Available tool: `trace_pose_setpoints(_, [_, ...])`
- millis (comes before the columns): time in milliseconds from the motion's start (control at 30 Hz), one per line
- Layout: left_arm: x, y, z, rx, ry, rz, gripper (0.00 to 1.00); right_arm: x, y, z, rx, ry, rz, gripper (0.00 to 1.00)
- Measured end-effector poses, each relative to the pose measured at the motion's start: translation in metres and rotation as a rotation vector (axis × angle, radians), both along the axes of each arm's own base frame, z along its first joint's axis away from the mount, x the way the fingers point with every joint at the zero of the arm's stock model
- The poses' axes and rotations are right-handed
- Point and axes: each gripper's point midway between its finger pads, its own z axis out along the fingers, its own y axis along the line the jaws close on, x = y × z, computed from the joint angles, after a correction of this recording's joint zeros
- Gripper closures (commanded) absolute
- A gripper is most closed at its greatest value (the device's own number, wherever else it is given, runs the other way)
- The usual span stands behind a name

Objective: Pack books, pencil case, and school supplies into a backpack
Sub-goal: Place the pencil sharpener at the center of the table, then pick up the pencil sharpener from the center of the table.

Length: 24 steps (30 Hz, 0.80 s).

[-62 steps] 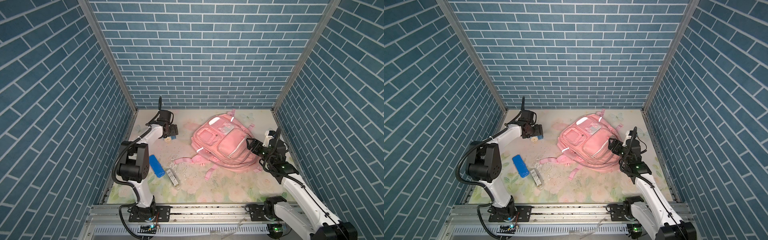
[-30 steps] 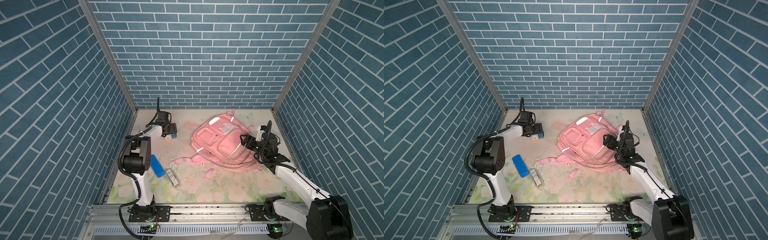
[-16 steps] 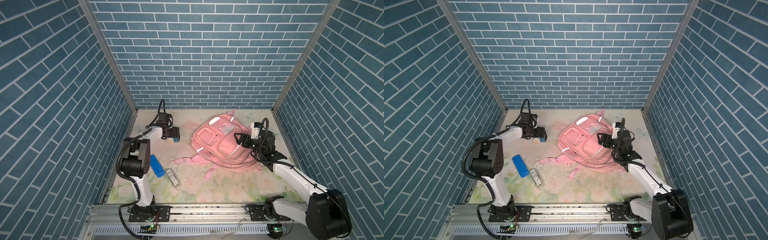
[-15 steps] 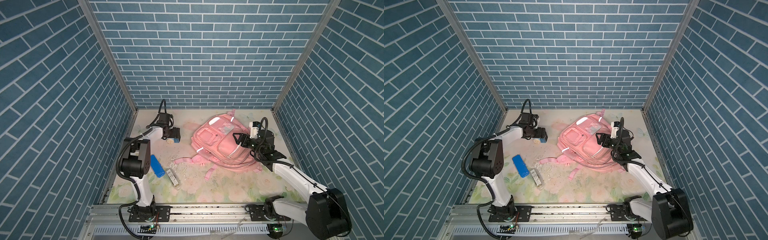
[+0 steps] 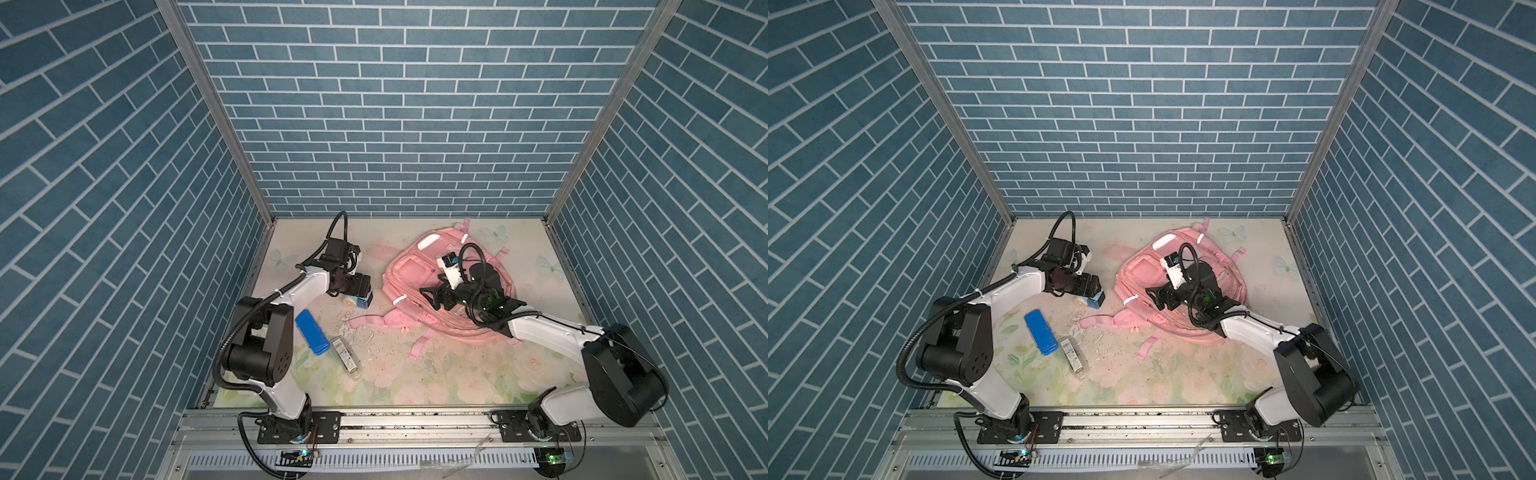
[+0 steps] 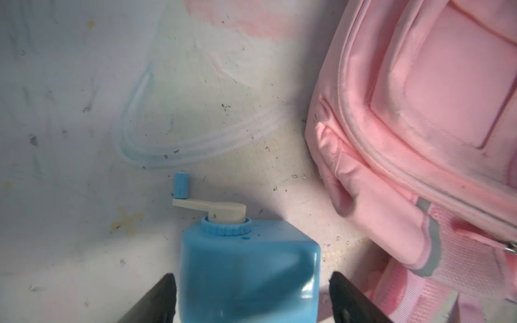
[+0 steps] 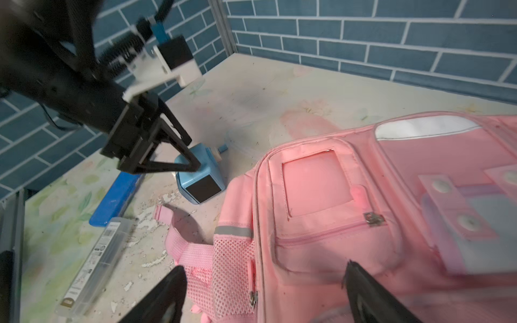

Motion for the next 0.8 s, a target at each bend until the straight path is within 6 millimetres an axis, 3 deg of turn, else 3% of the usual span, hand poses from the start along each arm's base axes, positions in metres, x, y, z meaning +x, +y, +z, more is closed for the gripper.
trace_pose_setpoints(100, [0.007,0.009,0.035,-0.06,-0.082,0.056,0.14,-0.004,0.025,-0.008,-0.026,-0.031,0.076,0.12])
trace_pose_setpoints(267, [0.016,0.044,0.097,-0.175,-0.229,0.201,0.14,-0.005,0.074,-0.013,-0.064,-0.105,0.185,0.12])
trace_pose_setpoints(367, [0.017,0.063,0.121,-0.249,-0.289,0.277,0.14,-0.002,0.105,-0.019,-0.091,-0.15,0.236,0.11])
trace_pose_setpoints(500, [0.006,0.078,0.12,-0.314,-0.283,0.342,0.14,0.006,0.134,-0.031,-0.114,-0.179,0.269,0.11])
trace_pose_setpoints(667, [-0.008,0.075,0.105,-0.348,-0.234,0.351,0.14,0.026,0.151,-0.041,-0.133,-0.182,0.268,0.1])
trace_pose_setpoints(800, [-0.011,0.075,0.105,-0.355,-0.233,0.349,0.14,0.032,0.161,-0.05,-0.142,-0.168,0.291,0.1])
